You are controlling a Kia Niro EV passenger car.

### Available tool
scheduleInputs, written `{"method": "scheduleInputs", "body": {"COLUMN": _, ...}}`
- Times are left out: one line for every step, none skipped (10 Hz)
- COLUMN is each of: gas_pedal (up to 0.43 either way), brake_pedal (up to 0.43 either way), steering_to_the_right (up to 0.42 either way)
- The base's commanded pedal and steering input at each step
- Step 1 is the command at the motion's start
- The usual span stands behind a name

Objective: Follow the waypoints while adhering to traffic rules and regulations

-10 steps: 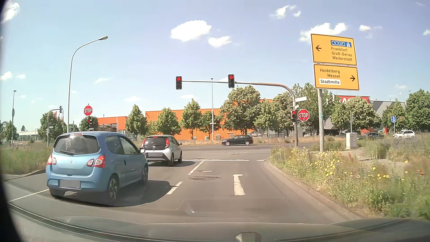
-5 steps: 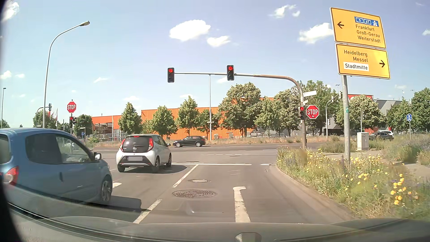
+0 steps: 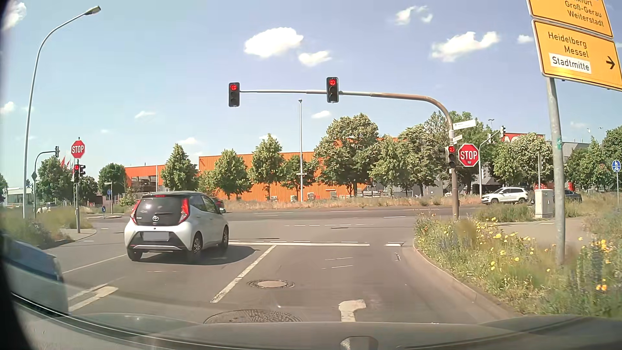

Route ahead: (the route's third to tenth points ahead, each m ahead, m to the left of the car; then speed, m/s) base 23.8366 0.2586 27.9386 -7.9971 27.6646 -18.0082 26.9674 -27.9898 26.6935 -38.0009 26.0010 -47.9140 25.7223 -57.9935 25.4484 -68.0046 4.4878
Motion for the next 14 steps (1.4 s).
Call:
{"method": "scheduleInputs", "body": {"gas_pedal": 0.000, "brake_pedal": 0.244, "steering_to_the_right": 0.005}}
{"method": "scheduleInputs", "body": {"gas_pedal": 0.000, "brake_pedal": 0.244, "steering_to_the_right": 0.005}}
{"method": "scheduleInputs", "body": {"gas_pedal": 0.000, "brake_pedal": 0.250, "steering_to_the_right": 0.005}}
{"method": "scheduleInputs", "body": {"gas_pedal": 0.000, "brake_pedal": 0.250, "steering_to_the_right": 0.006}}
{"method": "scheduleInputs", "body": {"gas_pedal": 0.000, "brake_pedal": 0.250, "steering_to_the_right": 0.007}}
{"method": "scheduleInputs", "body": {"gas_pedal": 0.000, "brake_pedal": 0.250, "steering_to_the_right": 0.008}}
{"method": "scheduleInputs", "body": {"gas_pedal": 0.000, "brake_pedal": 0.250, "steering_to_the_right": 0.008}}
{"method": "scheduleInputs", "body": {"gas_pedal": 0.000, "brake_pedal": 0.250, "steering_to_the_right": 0.008}}
{"method": "scheduleInputs", "body": {"gas_pedal": 0.000, "brake_pedal": 0.250, "steering_to_the_right": 0.008}}
{"method": "scheduleInputs", "body": {"gas_pedal": 0.000, "brake_pedal": 0.250, "steering_to_the_right": 0.008}}
{"method": "scheduleInputs", "body": {"gas_pedal": 0.000, "brake_pedal": 0.250, "steering_to_the_right": 0.009}}
{"method": "scheduleInputs", "body": {"gas_pedal": 0.000, "brake_pedal": 0.268, "steering_to_the_right": 0.008}}
{"method": "scheduleInputs", "body": {"gas_pedal": 0.000, "brake_pedal": 0.274, "steering_to_the_right": 0.009}}
{"method": "scheduleInputs", "body": {"gas_pedal": 0.000, "brake_pedal": 0.274, "steering_to_the_right": 0.008}}
